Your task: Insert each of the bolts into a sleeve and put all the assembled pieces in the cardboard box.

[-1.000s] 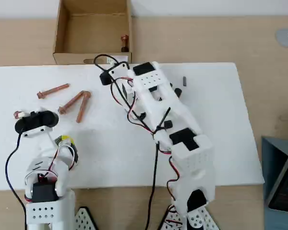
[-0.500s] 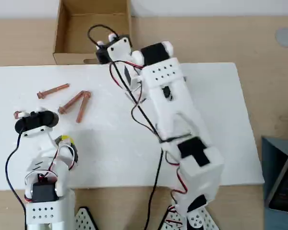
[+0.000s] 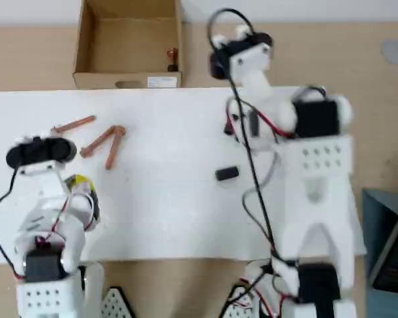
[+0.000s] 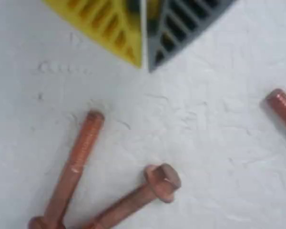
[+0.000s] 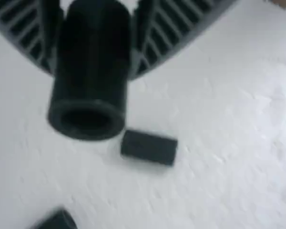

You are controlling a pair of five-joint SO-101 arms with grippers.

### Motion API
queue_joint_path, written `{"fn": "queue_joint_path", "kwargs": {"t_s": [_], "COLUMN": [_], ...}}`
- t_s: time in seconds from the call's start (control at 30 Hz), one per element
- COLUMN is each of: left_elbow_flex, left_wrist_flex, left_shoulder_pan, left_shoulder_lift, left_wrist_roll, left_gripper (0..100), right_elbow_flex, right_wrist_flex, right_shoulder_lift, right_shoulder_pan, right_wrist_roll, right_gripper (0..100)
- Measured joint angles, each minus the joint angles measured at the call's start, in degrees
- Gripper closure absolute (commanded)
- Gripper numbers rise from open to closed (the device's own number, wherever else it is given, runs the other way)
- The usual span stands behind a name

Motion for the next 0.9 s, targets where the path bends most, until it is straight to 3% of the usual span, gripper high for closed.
{"fn": "queue_joint_path", "kwargs": {"t_s": [0.47,0.7,0.9], "left_elbow_flex": [-24.4,-37.5,-49.5], "left_wrist_flex": [0.0,0.0,4.6], "left_shoulder_pan": [4.2,4.7,6.8], "left_shoulder_lift": [44.1,61.5,75.5], "left_wrist_roll": [-1.1,-12.2,-14.9], "left_gripper": [99,99,96], "right_elbow_flex": [25.2,29.5,30.2], "right_wrist_flex": [-5.3,-5.4,-5.4], "right_shoulder_lift": [-20.2,-25.6,-28.0], "right_shoulder_pan": [11.2,11.1,11.1], "right_wrist_roll": [0.0,-1.3,-1.5], "right_gripper": [98.8,98.8,98.8]}}
